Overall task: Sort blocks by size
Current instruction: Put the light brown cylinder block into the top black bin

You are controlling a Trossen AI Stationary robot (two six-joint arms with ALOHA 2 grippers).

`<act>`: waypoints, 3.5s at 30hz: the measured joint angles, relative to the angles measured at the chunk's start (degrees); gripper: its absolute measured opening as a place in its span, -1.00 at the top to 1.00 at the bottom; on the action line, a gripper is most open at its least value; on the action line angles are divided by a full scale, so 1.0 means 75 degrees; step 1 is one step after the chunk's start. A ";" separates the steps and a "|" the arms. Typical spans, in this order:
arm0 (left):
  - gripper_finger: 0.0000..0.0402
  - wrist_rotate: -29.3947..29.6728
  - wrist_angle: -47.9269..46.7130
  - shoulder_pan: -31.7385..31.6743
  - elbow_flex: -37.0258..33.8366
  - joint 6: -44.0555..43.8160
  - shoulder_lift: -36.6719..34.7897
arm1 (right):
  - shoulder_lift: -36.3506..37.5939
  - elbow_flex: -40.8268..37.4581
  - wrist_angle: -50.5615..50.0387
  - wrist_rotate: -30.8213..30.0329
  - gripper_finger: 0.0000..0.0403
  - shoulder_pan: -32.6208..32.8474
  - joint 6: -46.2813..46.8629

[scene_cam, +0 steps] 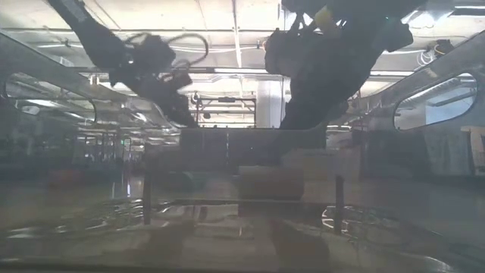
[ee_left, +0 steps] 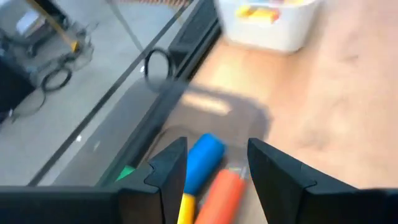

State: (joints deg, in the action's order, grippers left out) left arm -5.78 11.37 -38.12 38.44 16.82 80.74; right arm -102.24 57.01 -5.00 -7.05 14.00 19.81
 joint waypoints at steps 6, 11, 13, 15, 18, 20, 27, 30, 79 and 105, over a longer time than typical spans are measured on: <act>0.15 -0.0003 -0.0176 0.0796 0.0000 -0.0047 -0.0788 | -0.0260 -0.0002 0.0222 0.0325 -0.11 0.0050 0.0000; 0.15 -0.0015 -0.0248 0.1413 0.0001 -0.0386 -0.1219 | -0.0514 0.0003 0.0271 0.0475 -0.11 0.0163 0.0038; 0.15 -0.0012 -0.0186 0.1636 -0.0002 -0.0399 -0.1298 | -0.0623 -0.0012 0.0264 0.0591 -0.11 0.0177 0.0072; 0.15 -0.0012 -0.0221 0.1835 0.0003 -0.0402 -0.1341 | -0.0712 -0.0010 0.0298 0.0591 -0.11 0.0195 0.0086; 0.15 -0.0015 -0.0219 0.2110 0.0003 -0.0402 -0.1342 | -0.0874 0.0012 0.0327 0.0522 -0.11 0.0196 0.0111; 0.15 -0.0012 -0.0218 0.2264 0.0003 -0.0402 -0.1320 | -0.0906 0.0015 0.0335 0.0481 -0.11 0.0201 0.0108; 0.15 -0.0012 -0.0232 0.2751 0.0003 -0.0491 -0.1310 | -0.0862 0.0003 0.0438 0.0326 0.06 0.0177 -0.0017; 0.15 -0.0012 -0.0244 0.2923 0.0003 -0.0606 -0.1310 | -0.0859 0.0003 0.0449 0.0277 0.25 0.0175 -0.0047; 0.15 -0.0938 0.0623 0.4501 -0.0009 -0.0891 0.0099 | 0.0289 0.0015 0.1393 -0.2072 0.41 -0.0731 -0.0796; -0.47 -0.0513 0.0207 0.4486 -0.0006 -0.0925 0.0197 | 0.0289 0.0017 0.1811 -0.2052 0.40 -0.0740 -0.1066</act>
State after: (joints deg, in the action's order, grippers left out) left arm -9.63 12.93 -4.47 38.39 9.88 82.21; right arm -100.07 57.14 8.59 -22.44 8.45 11.82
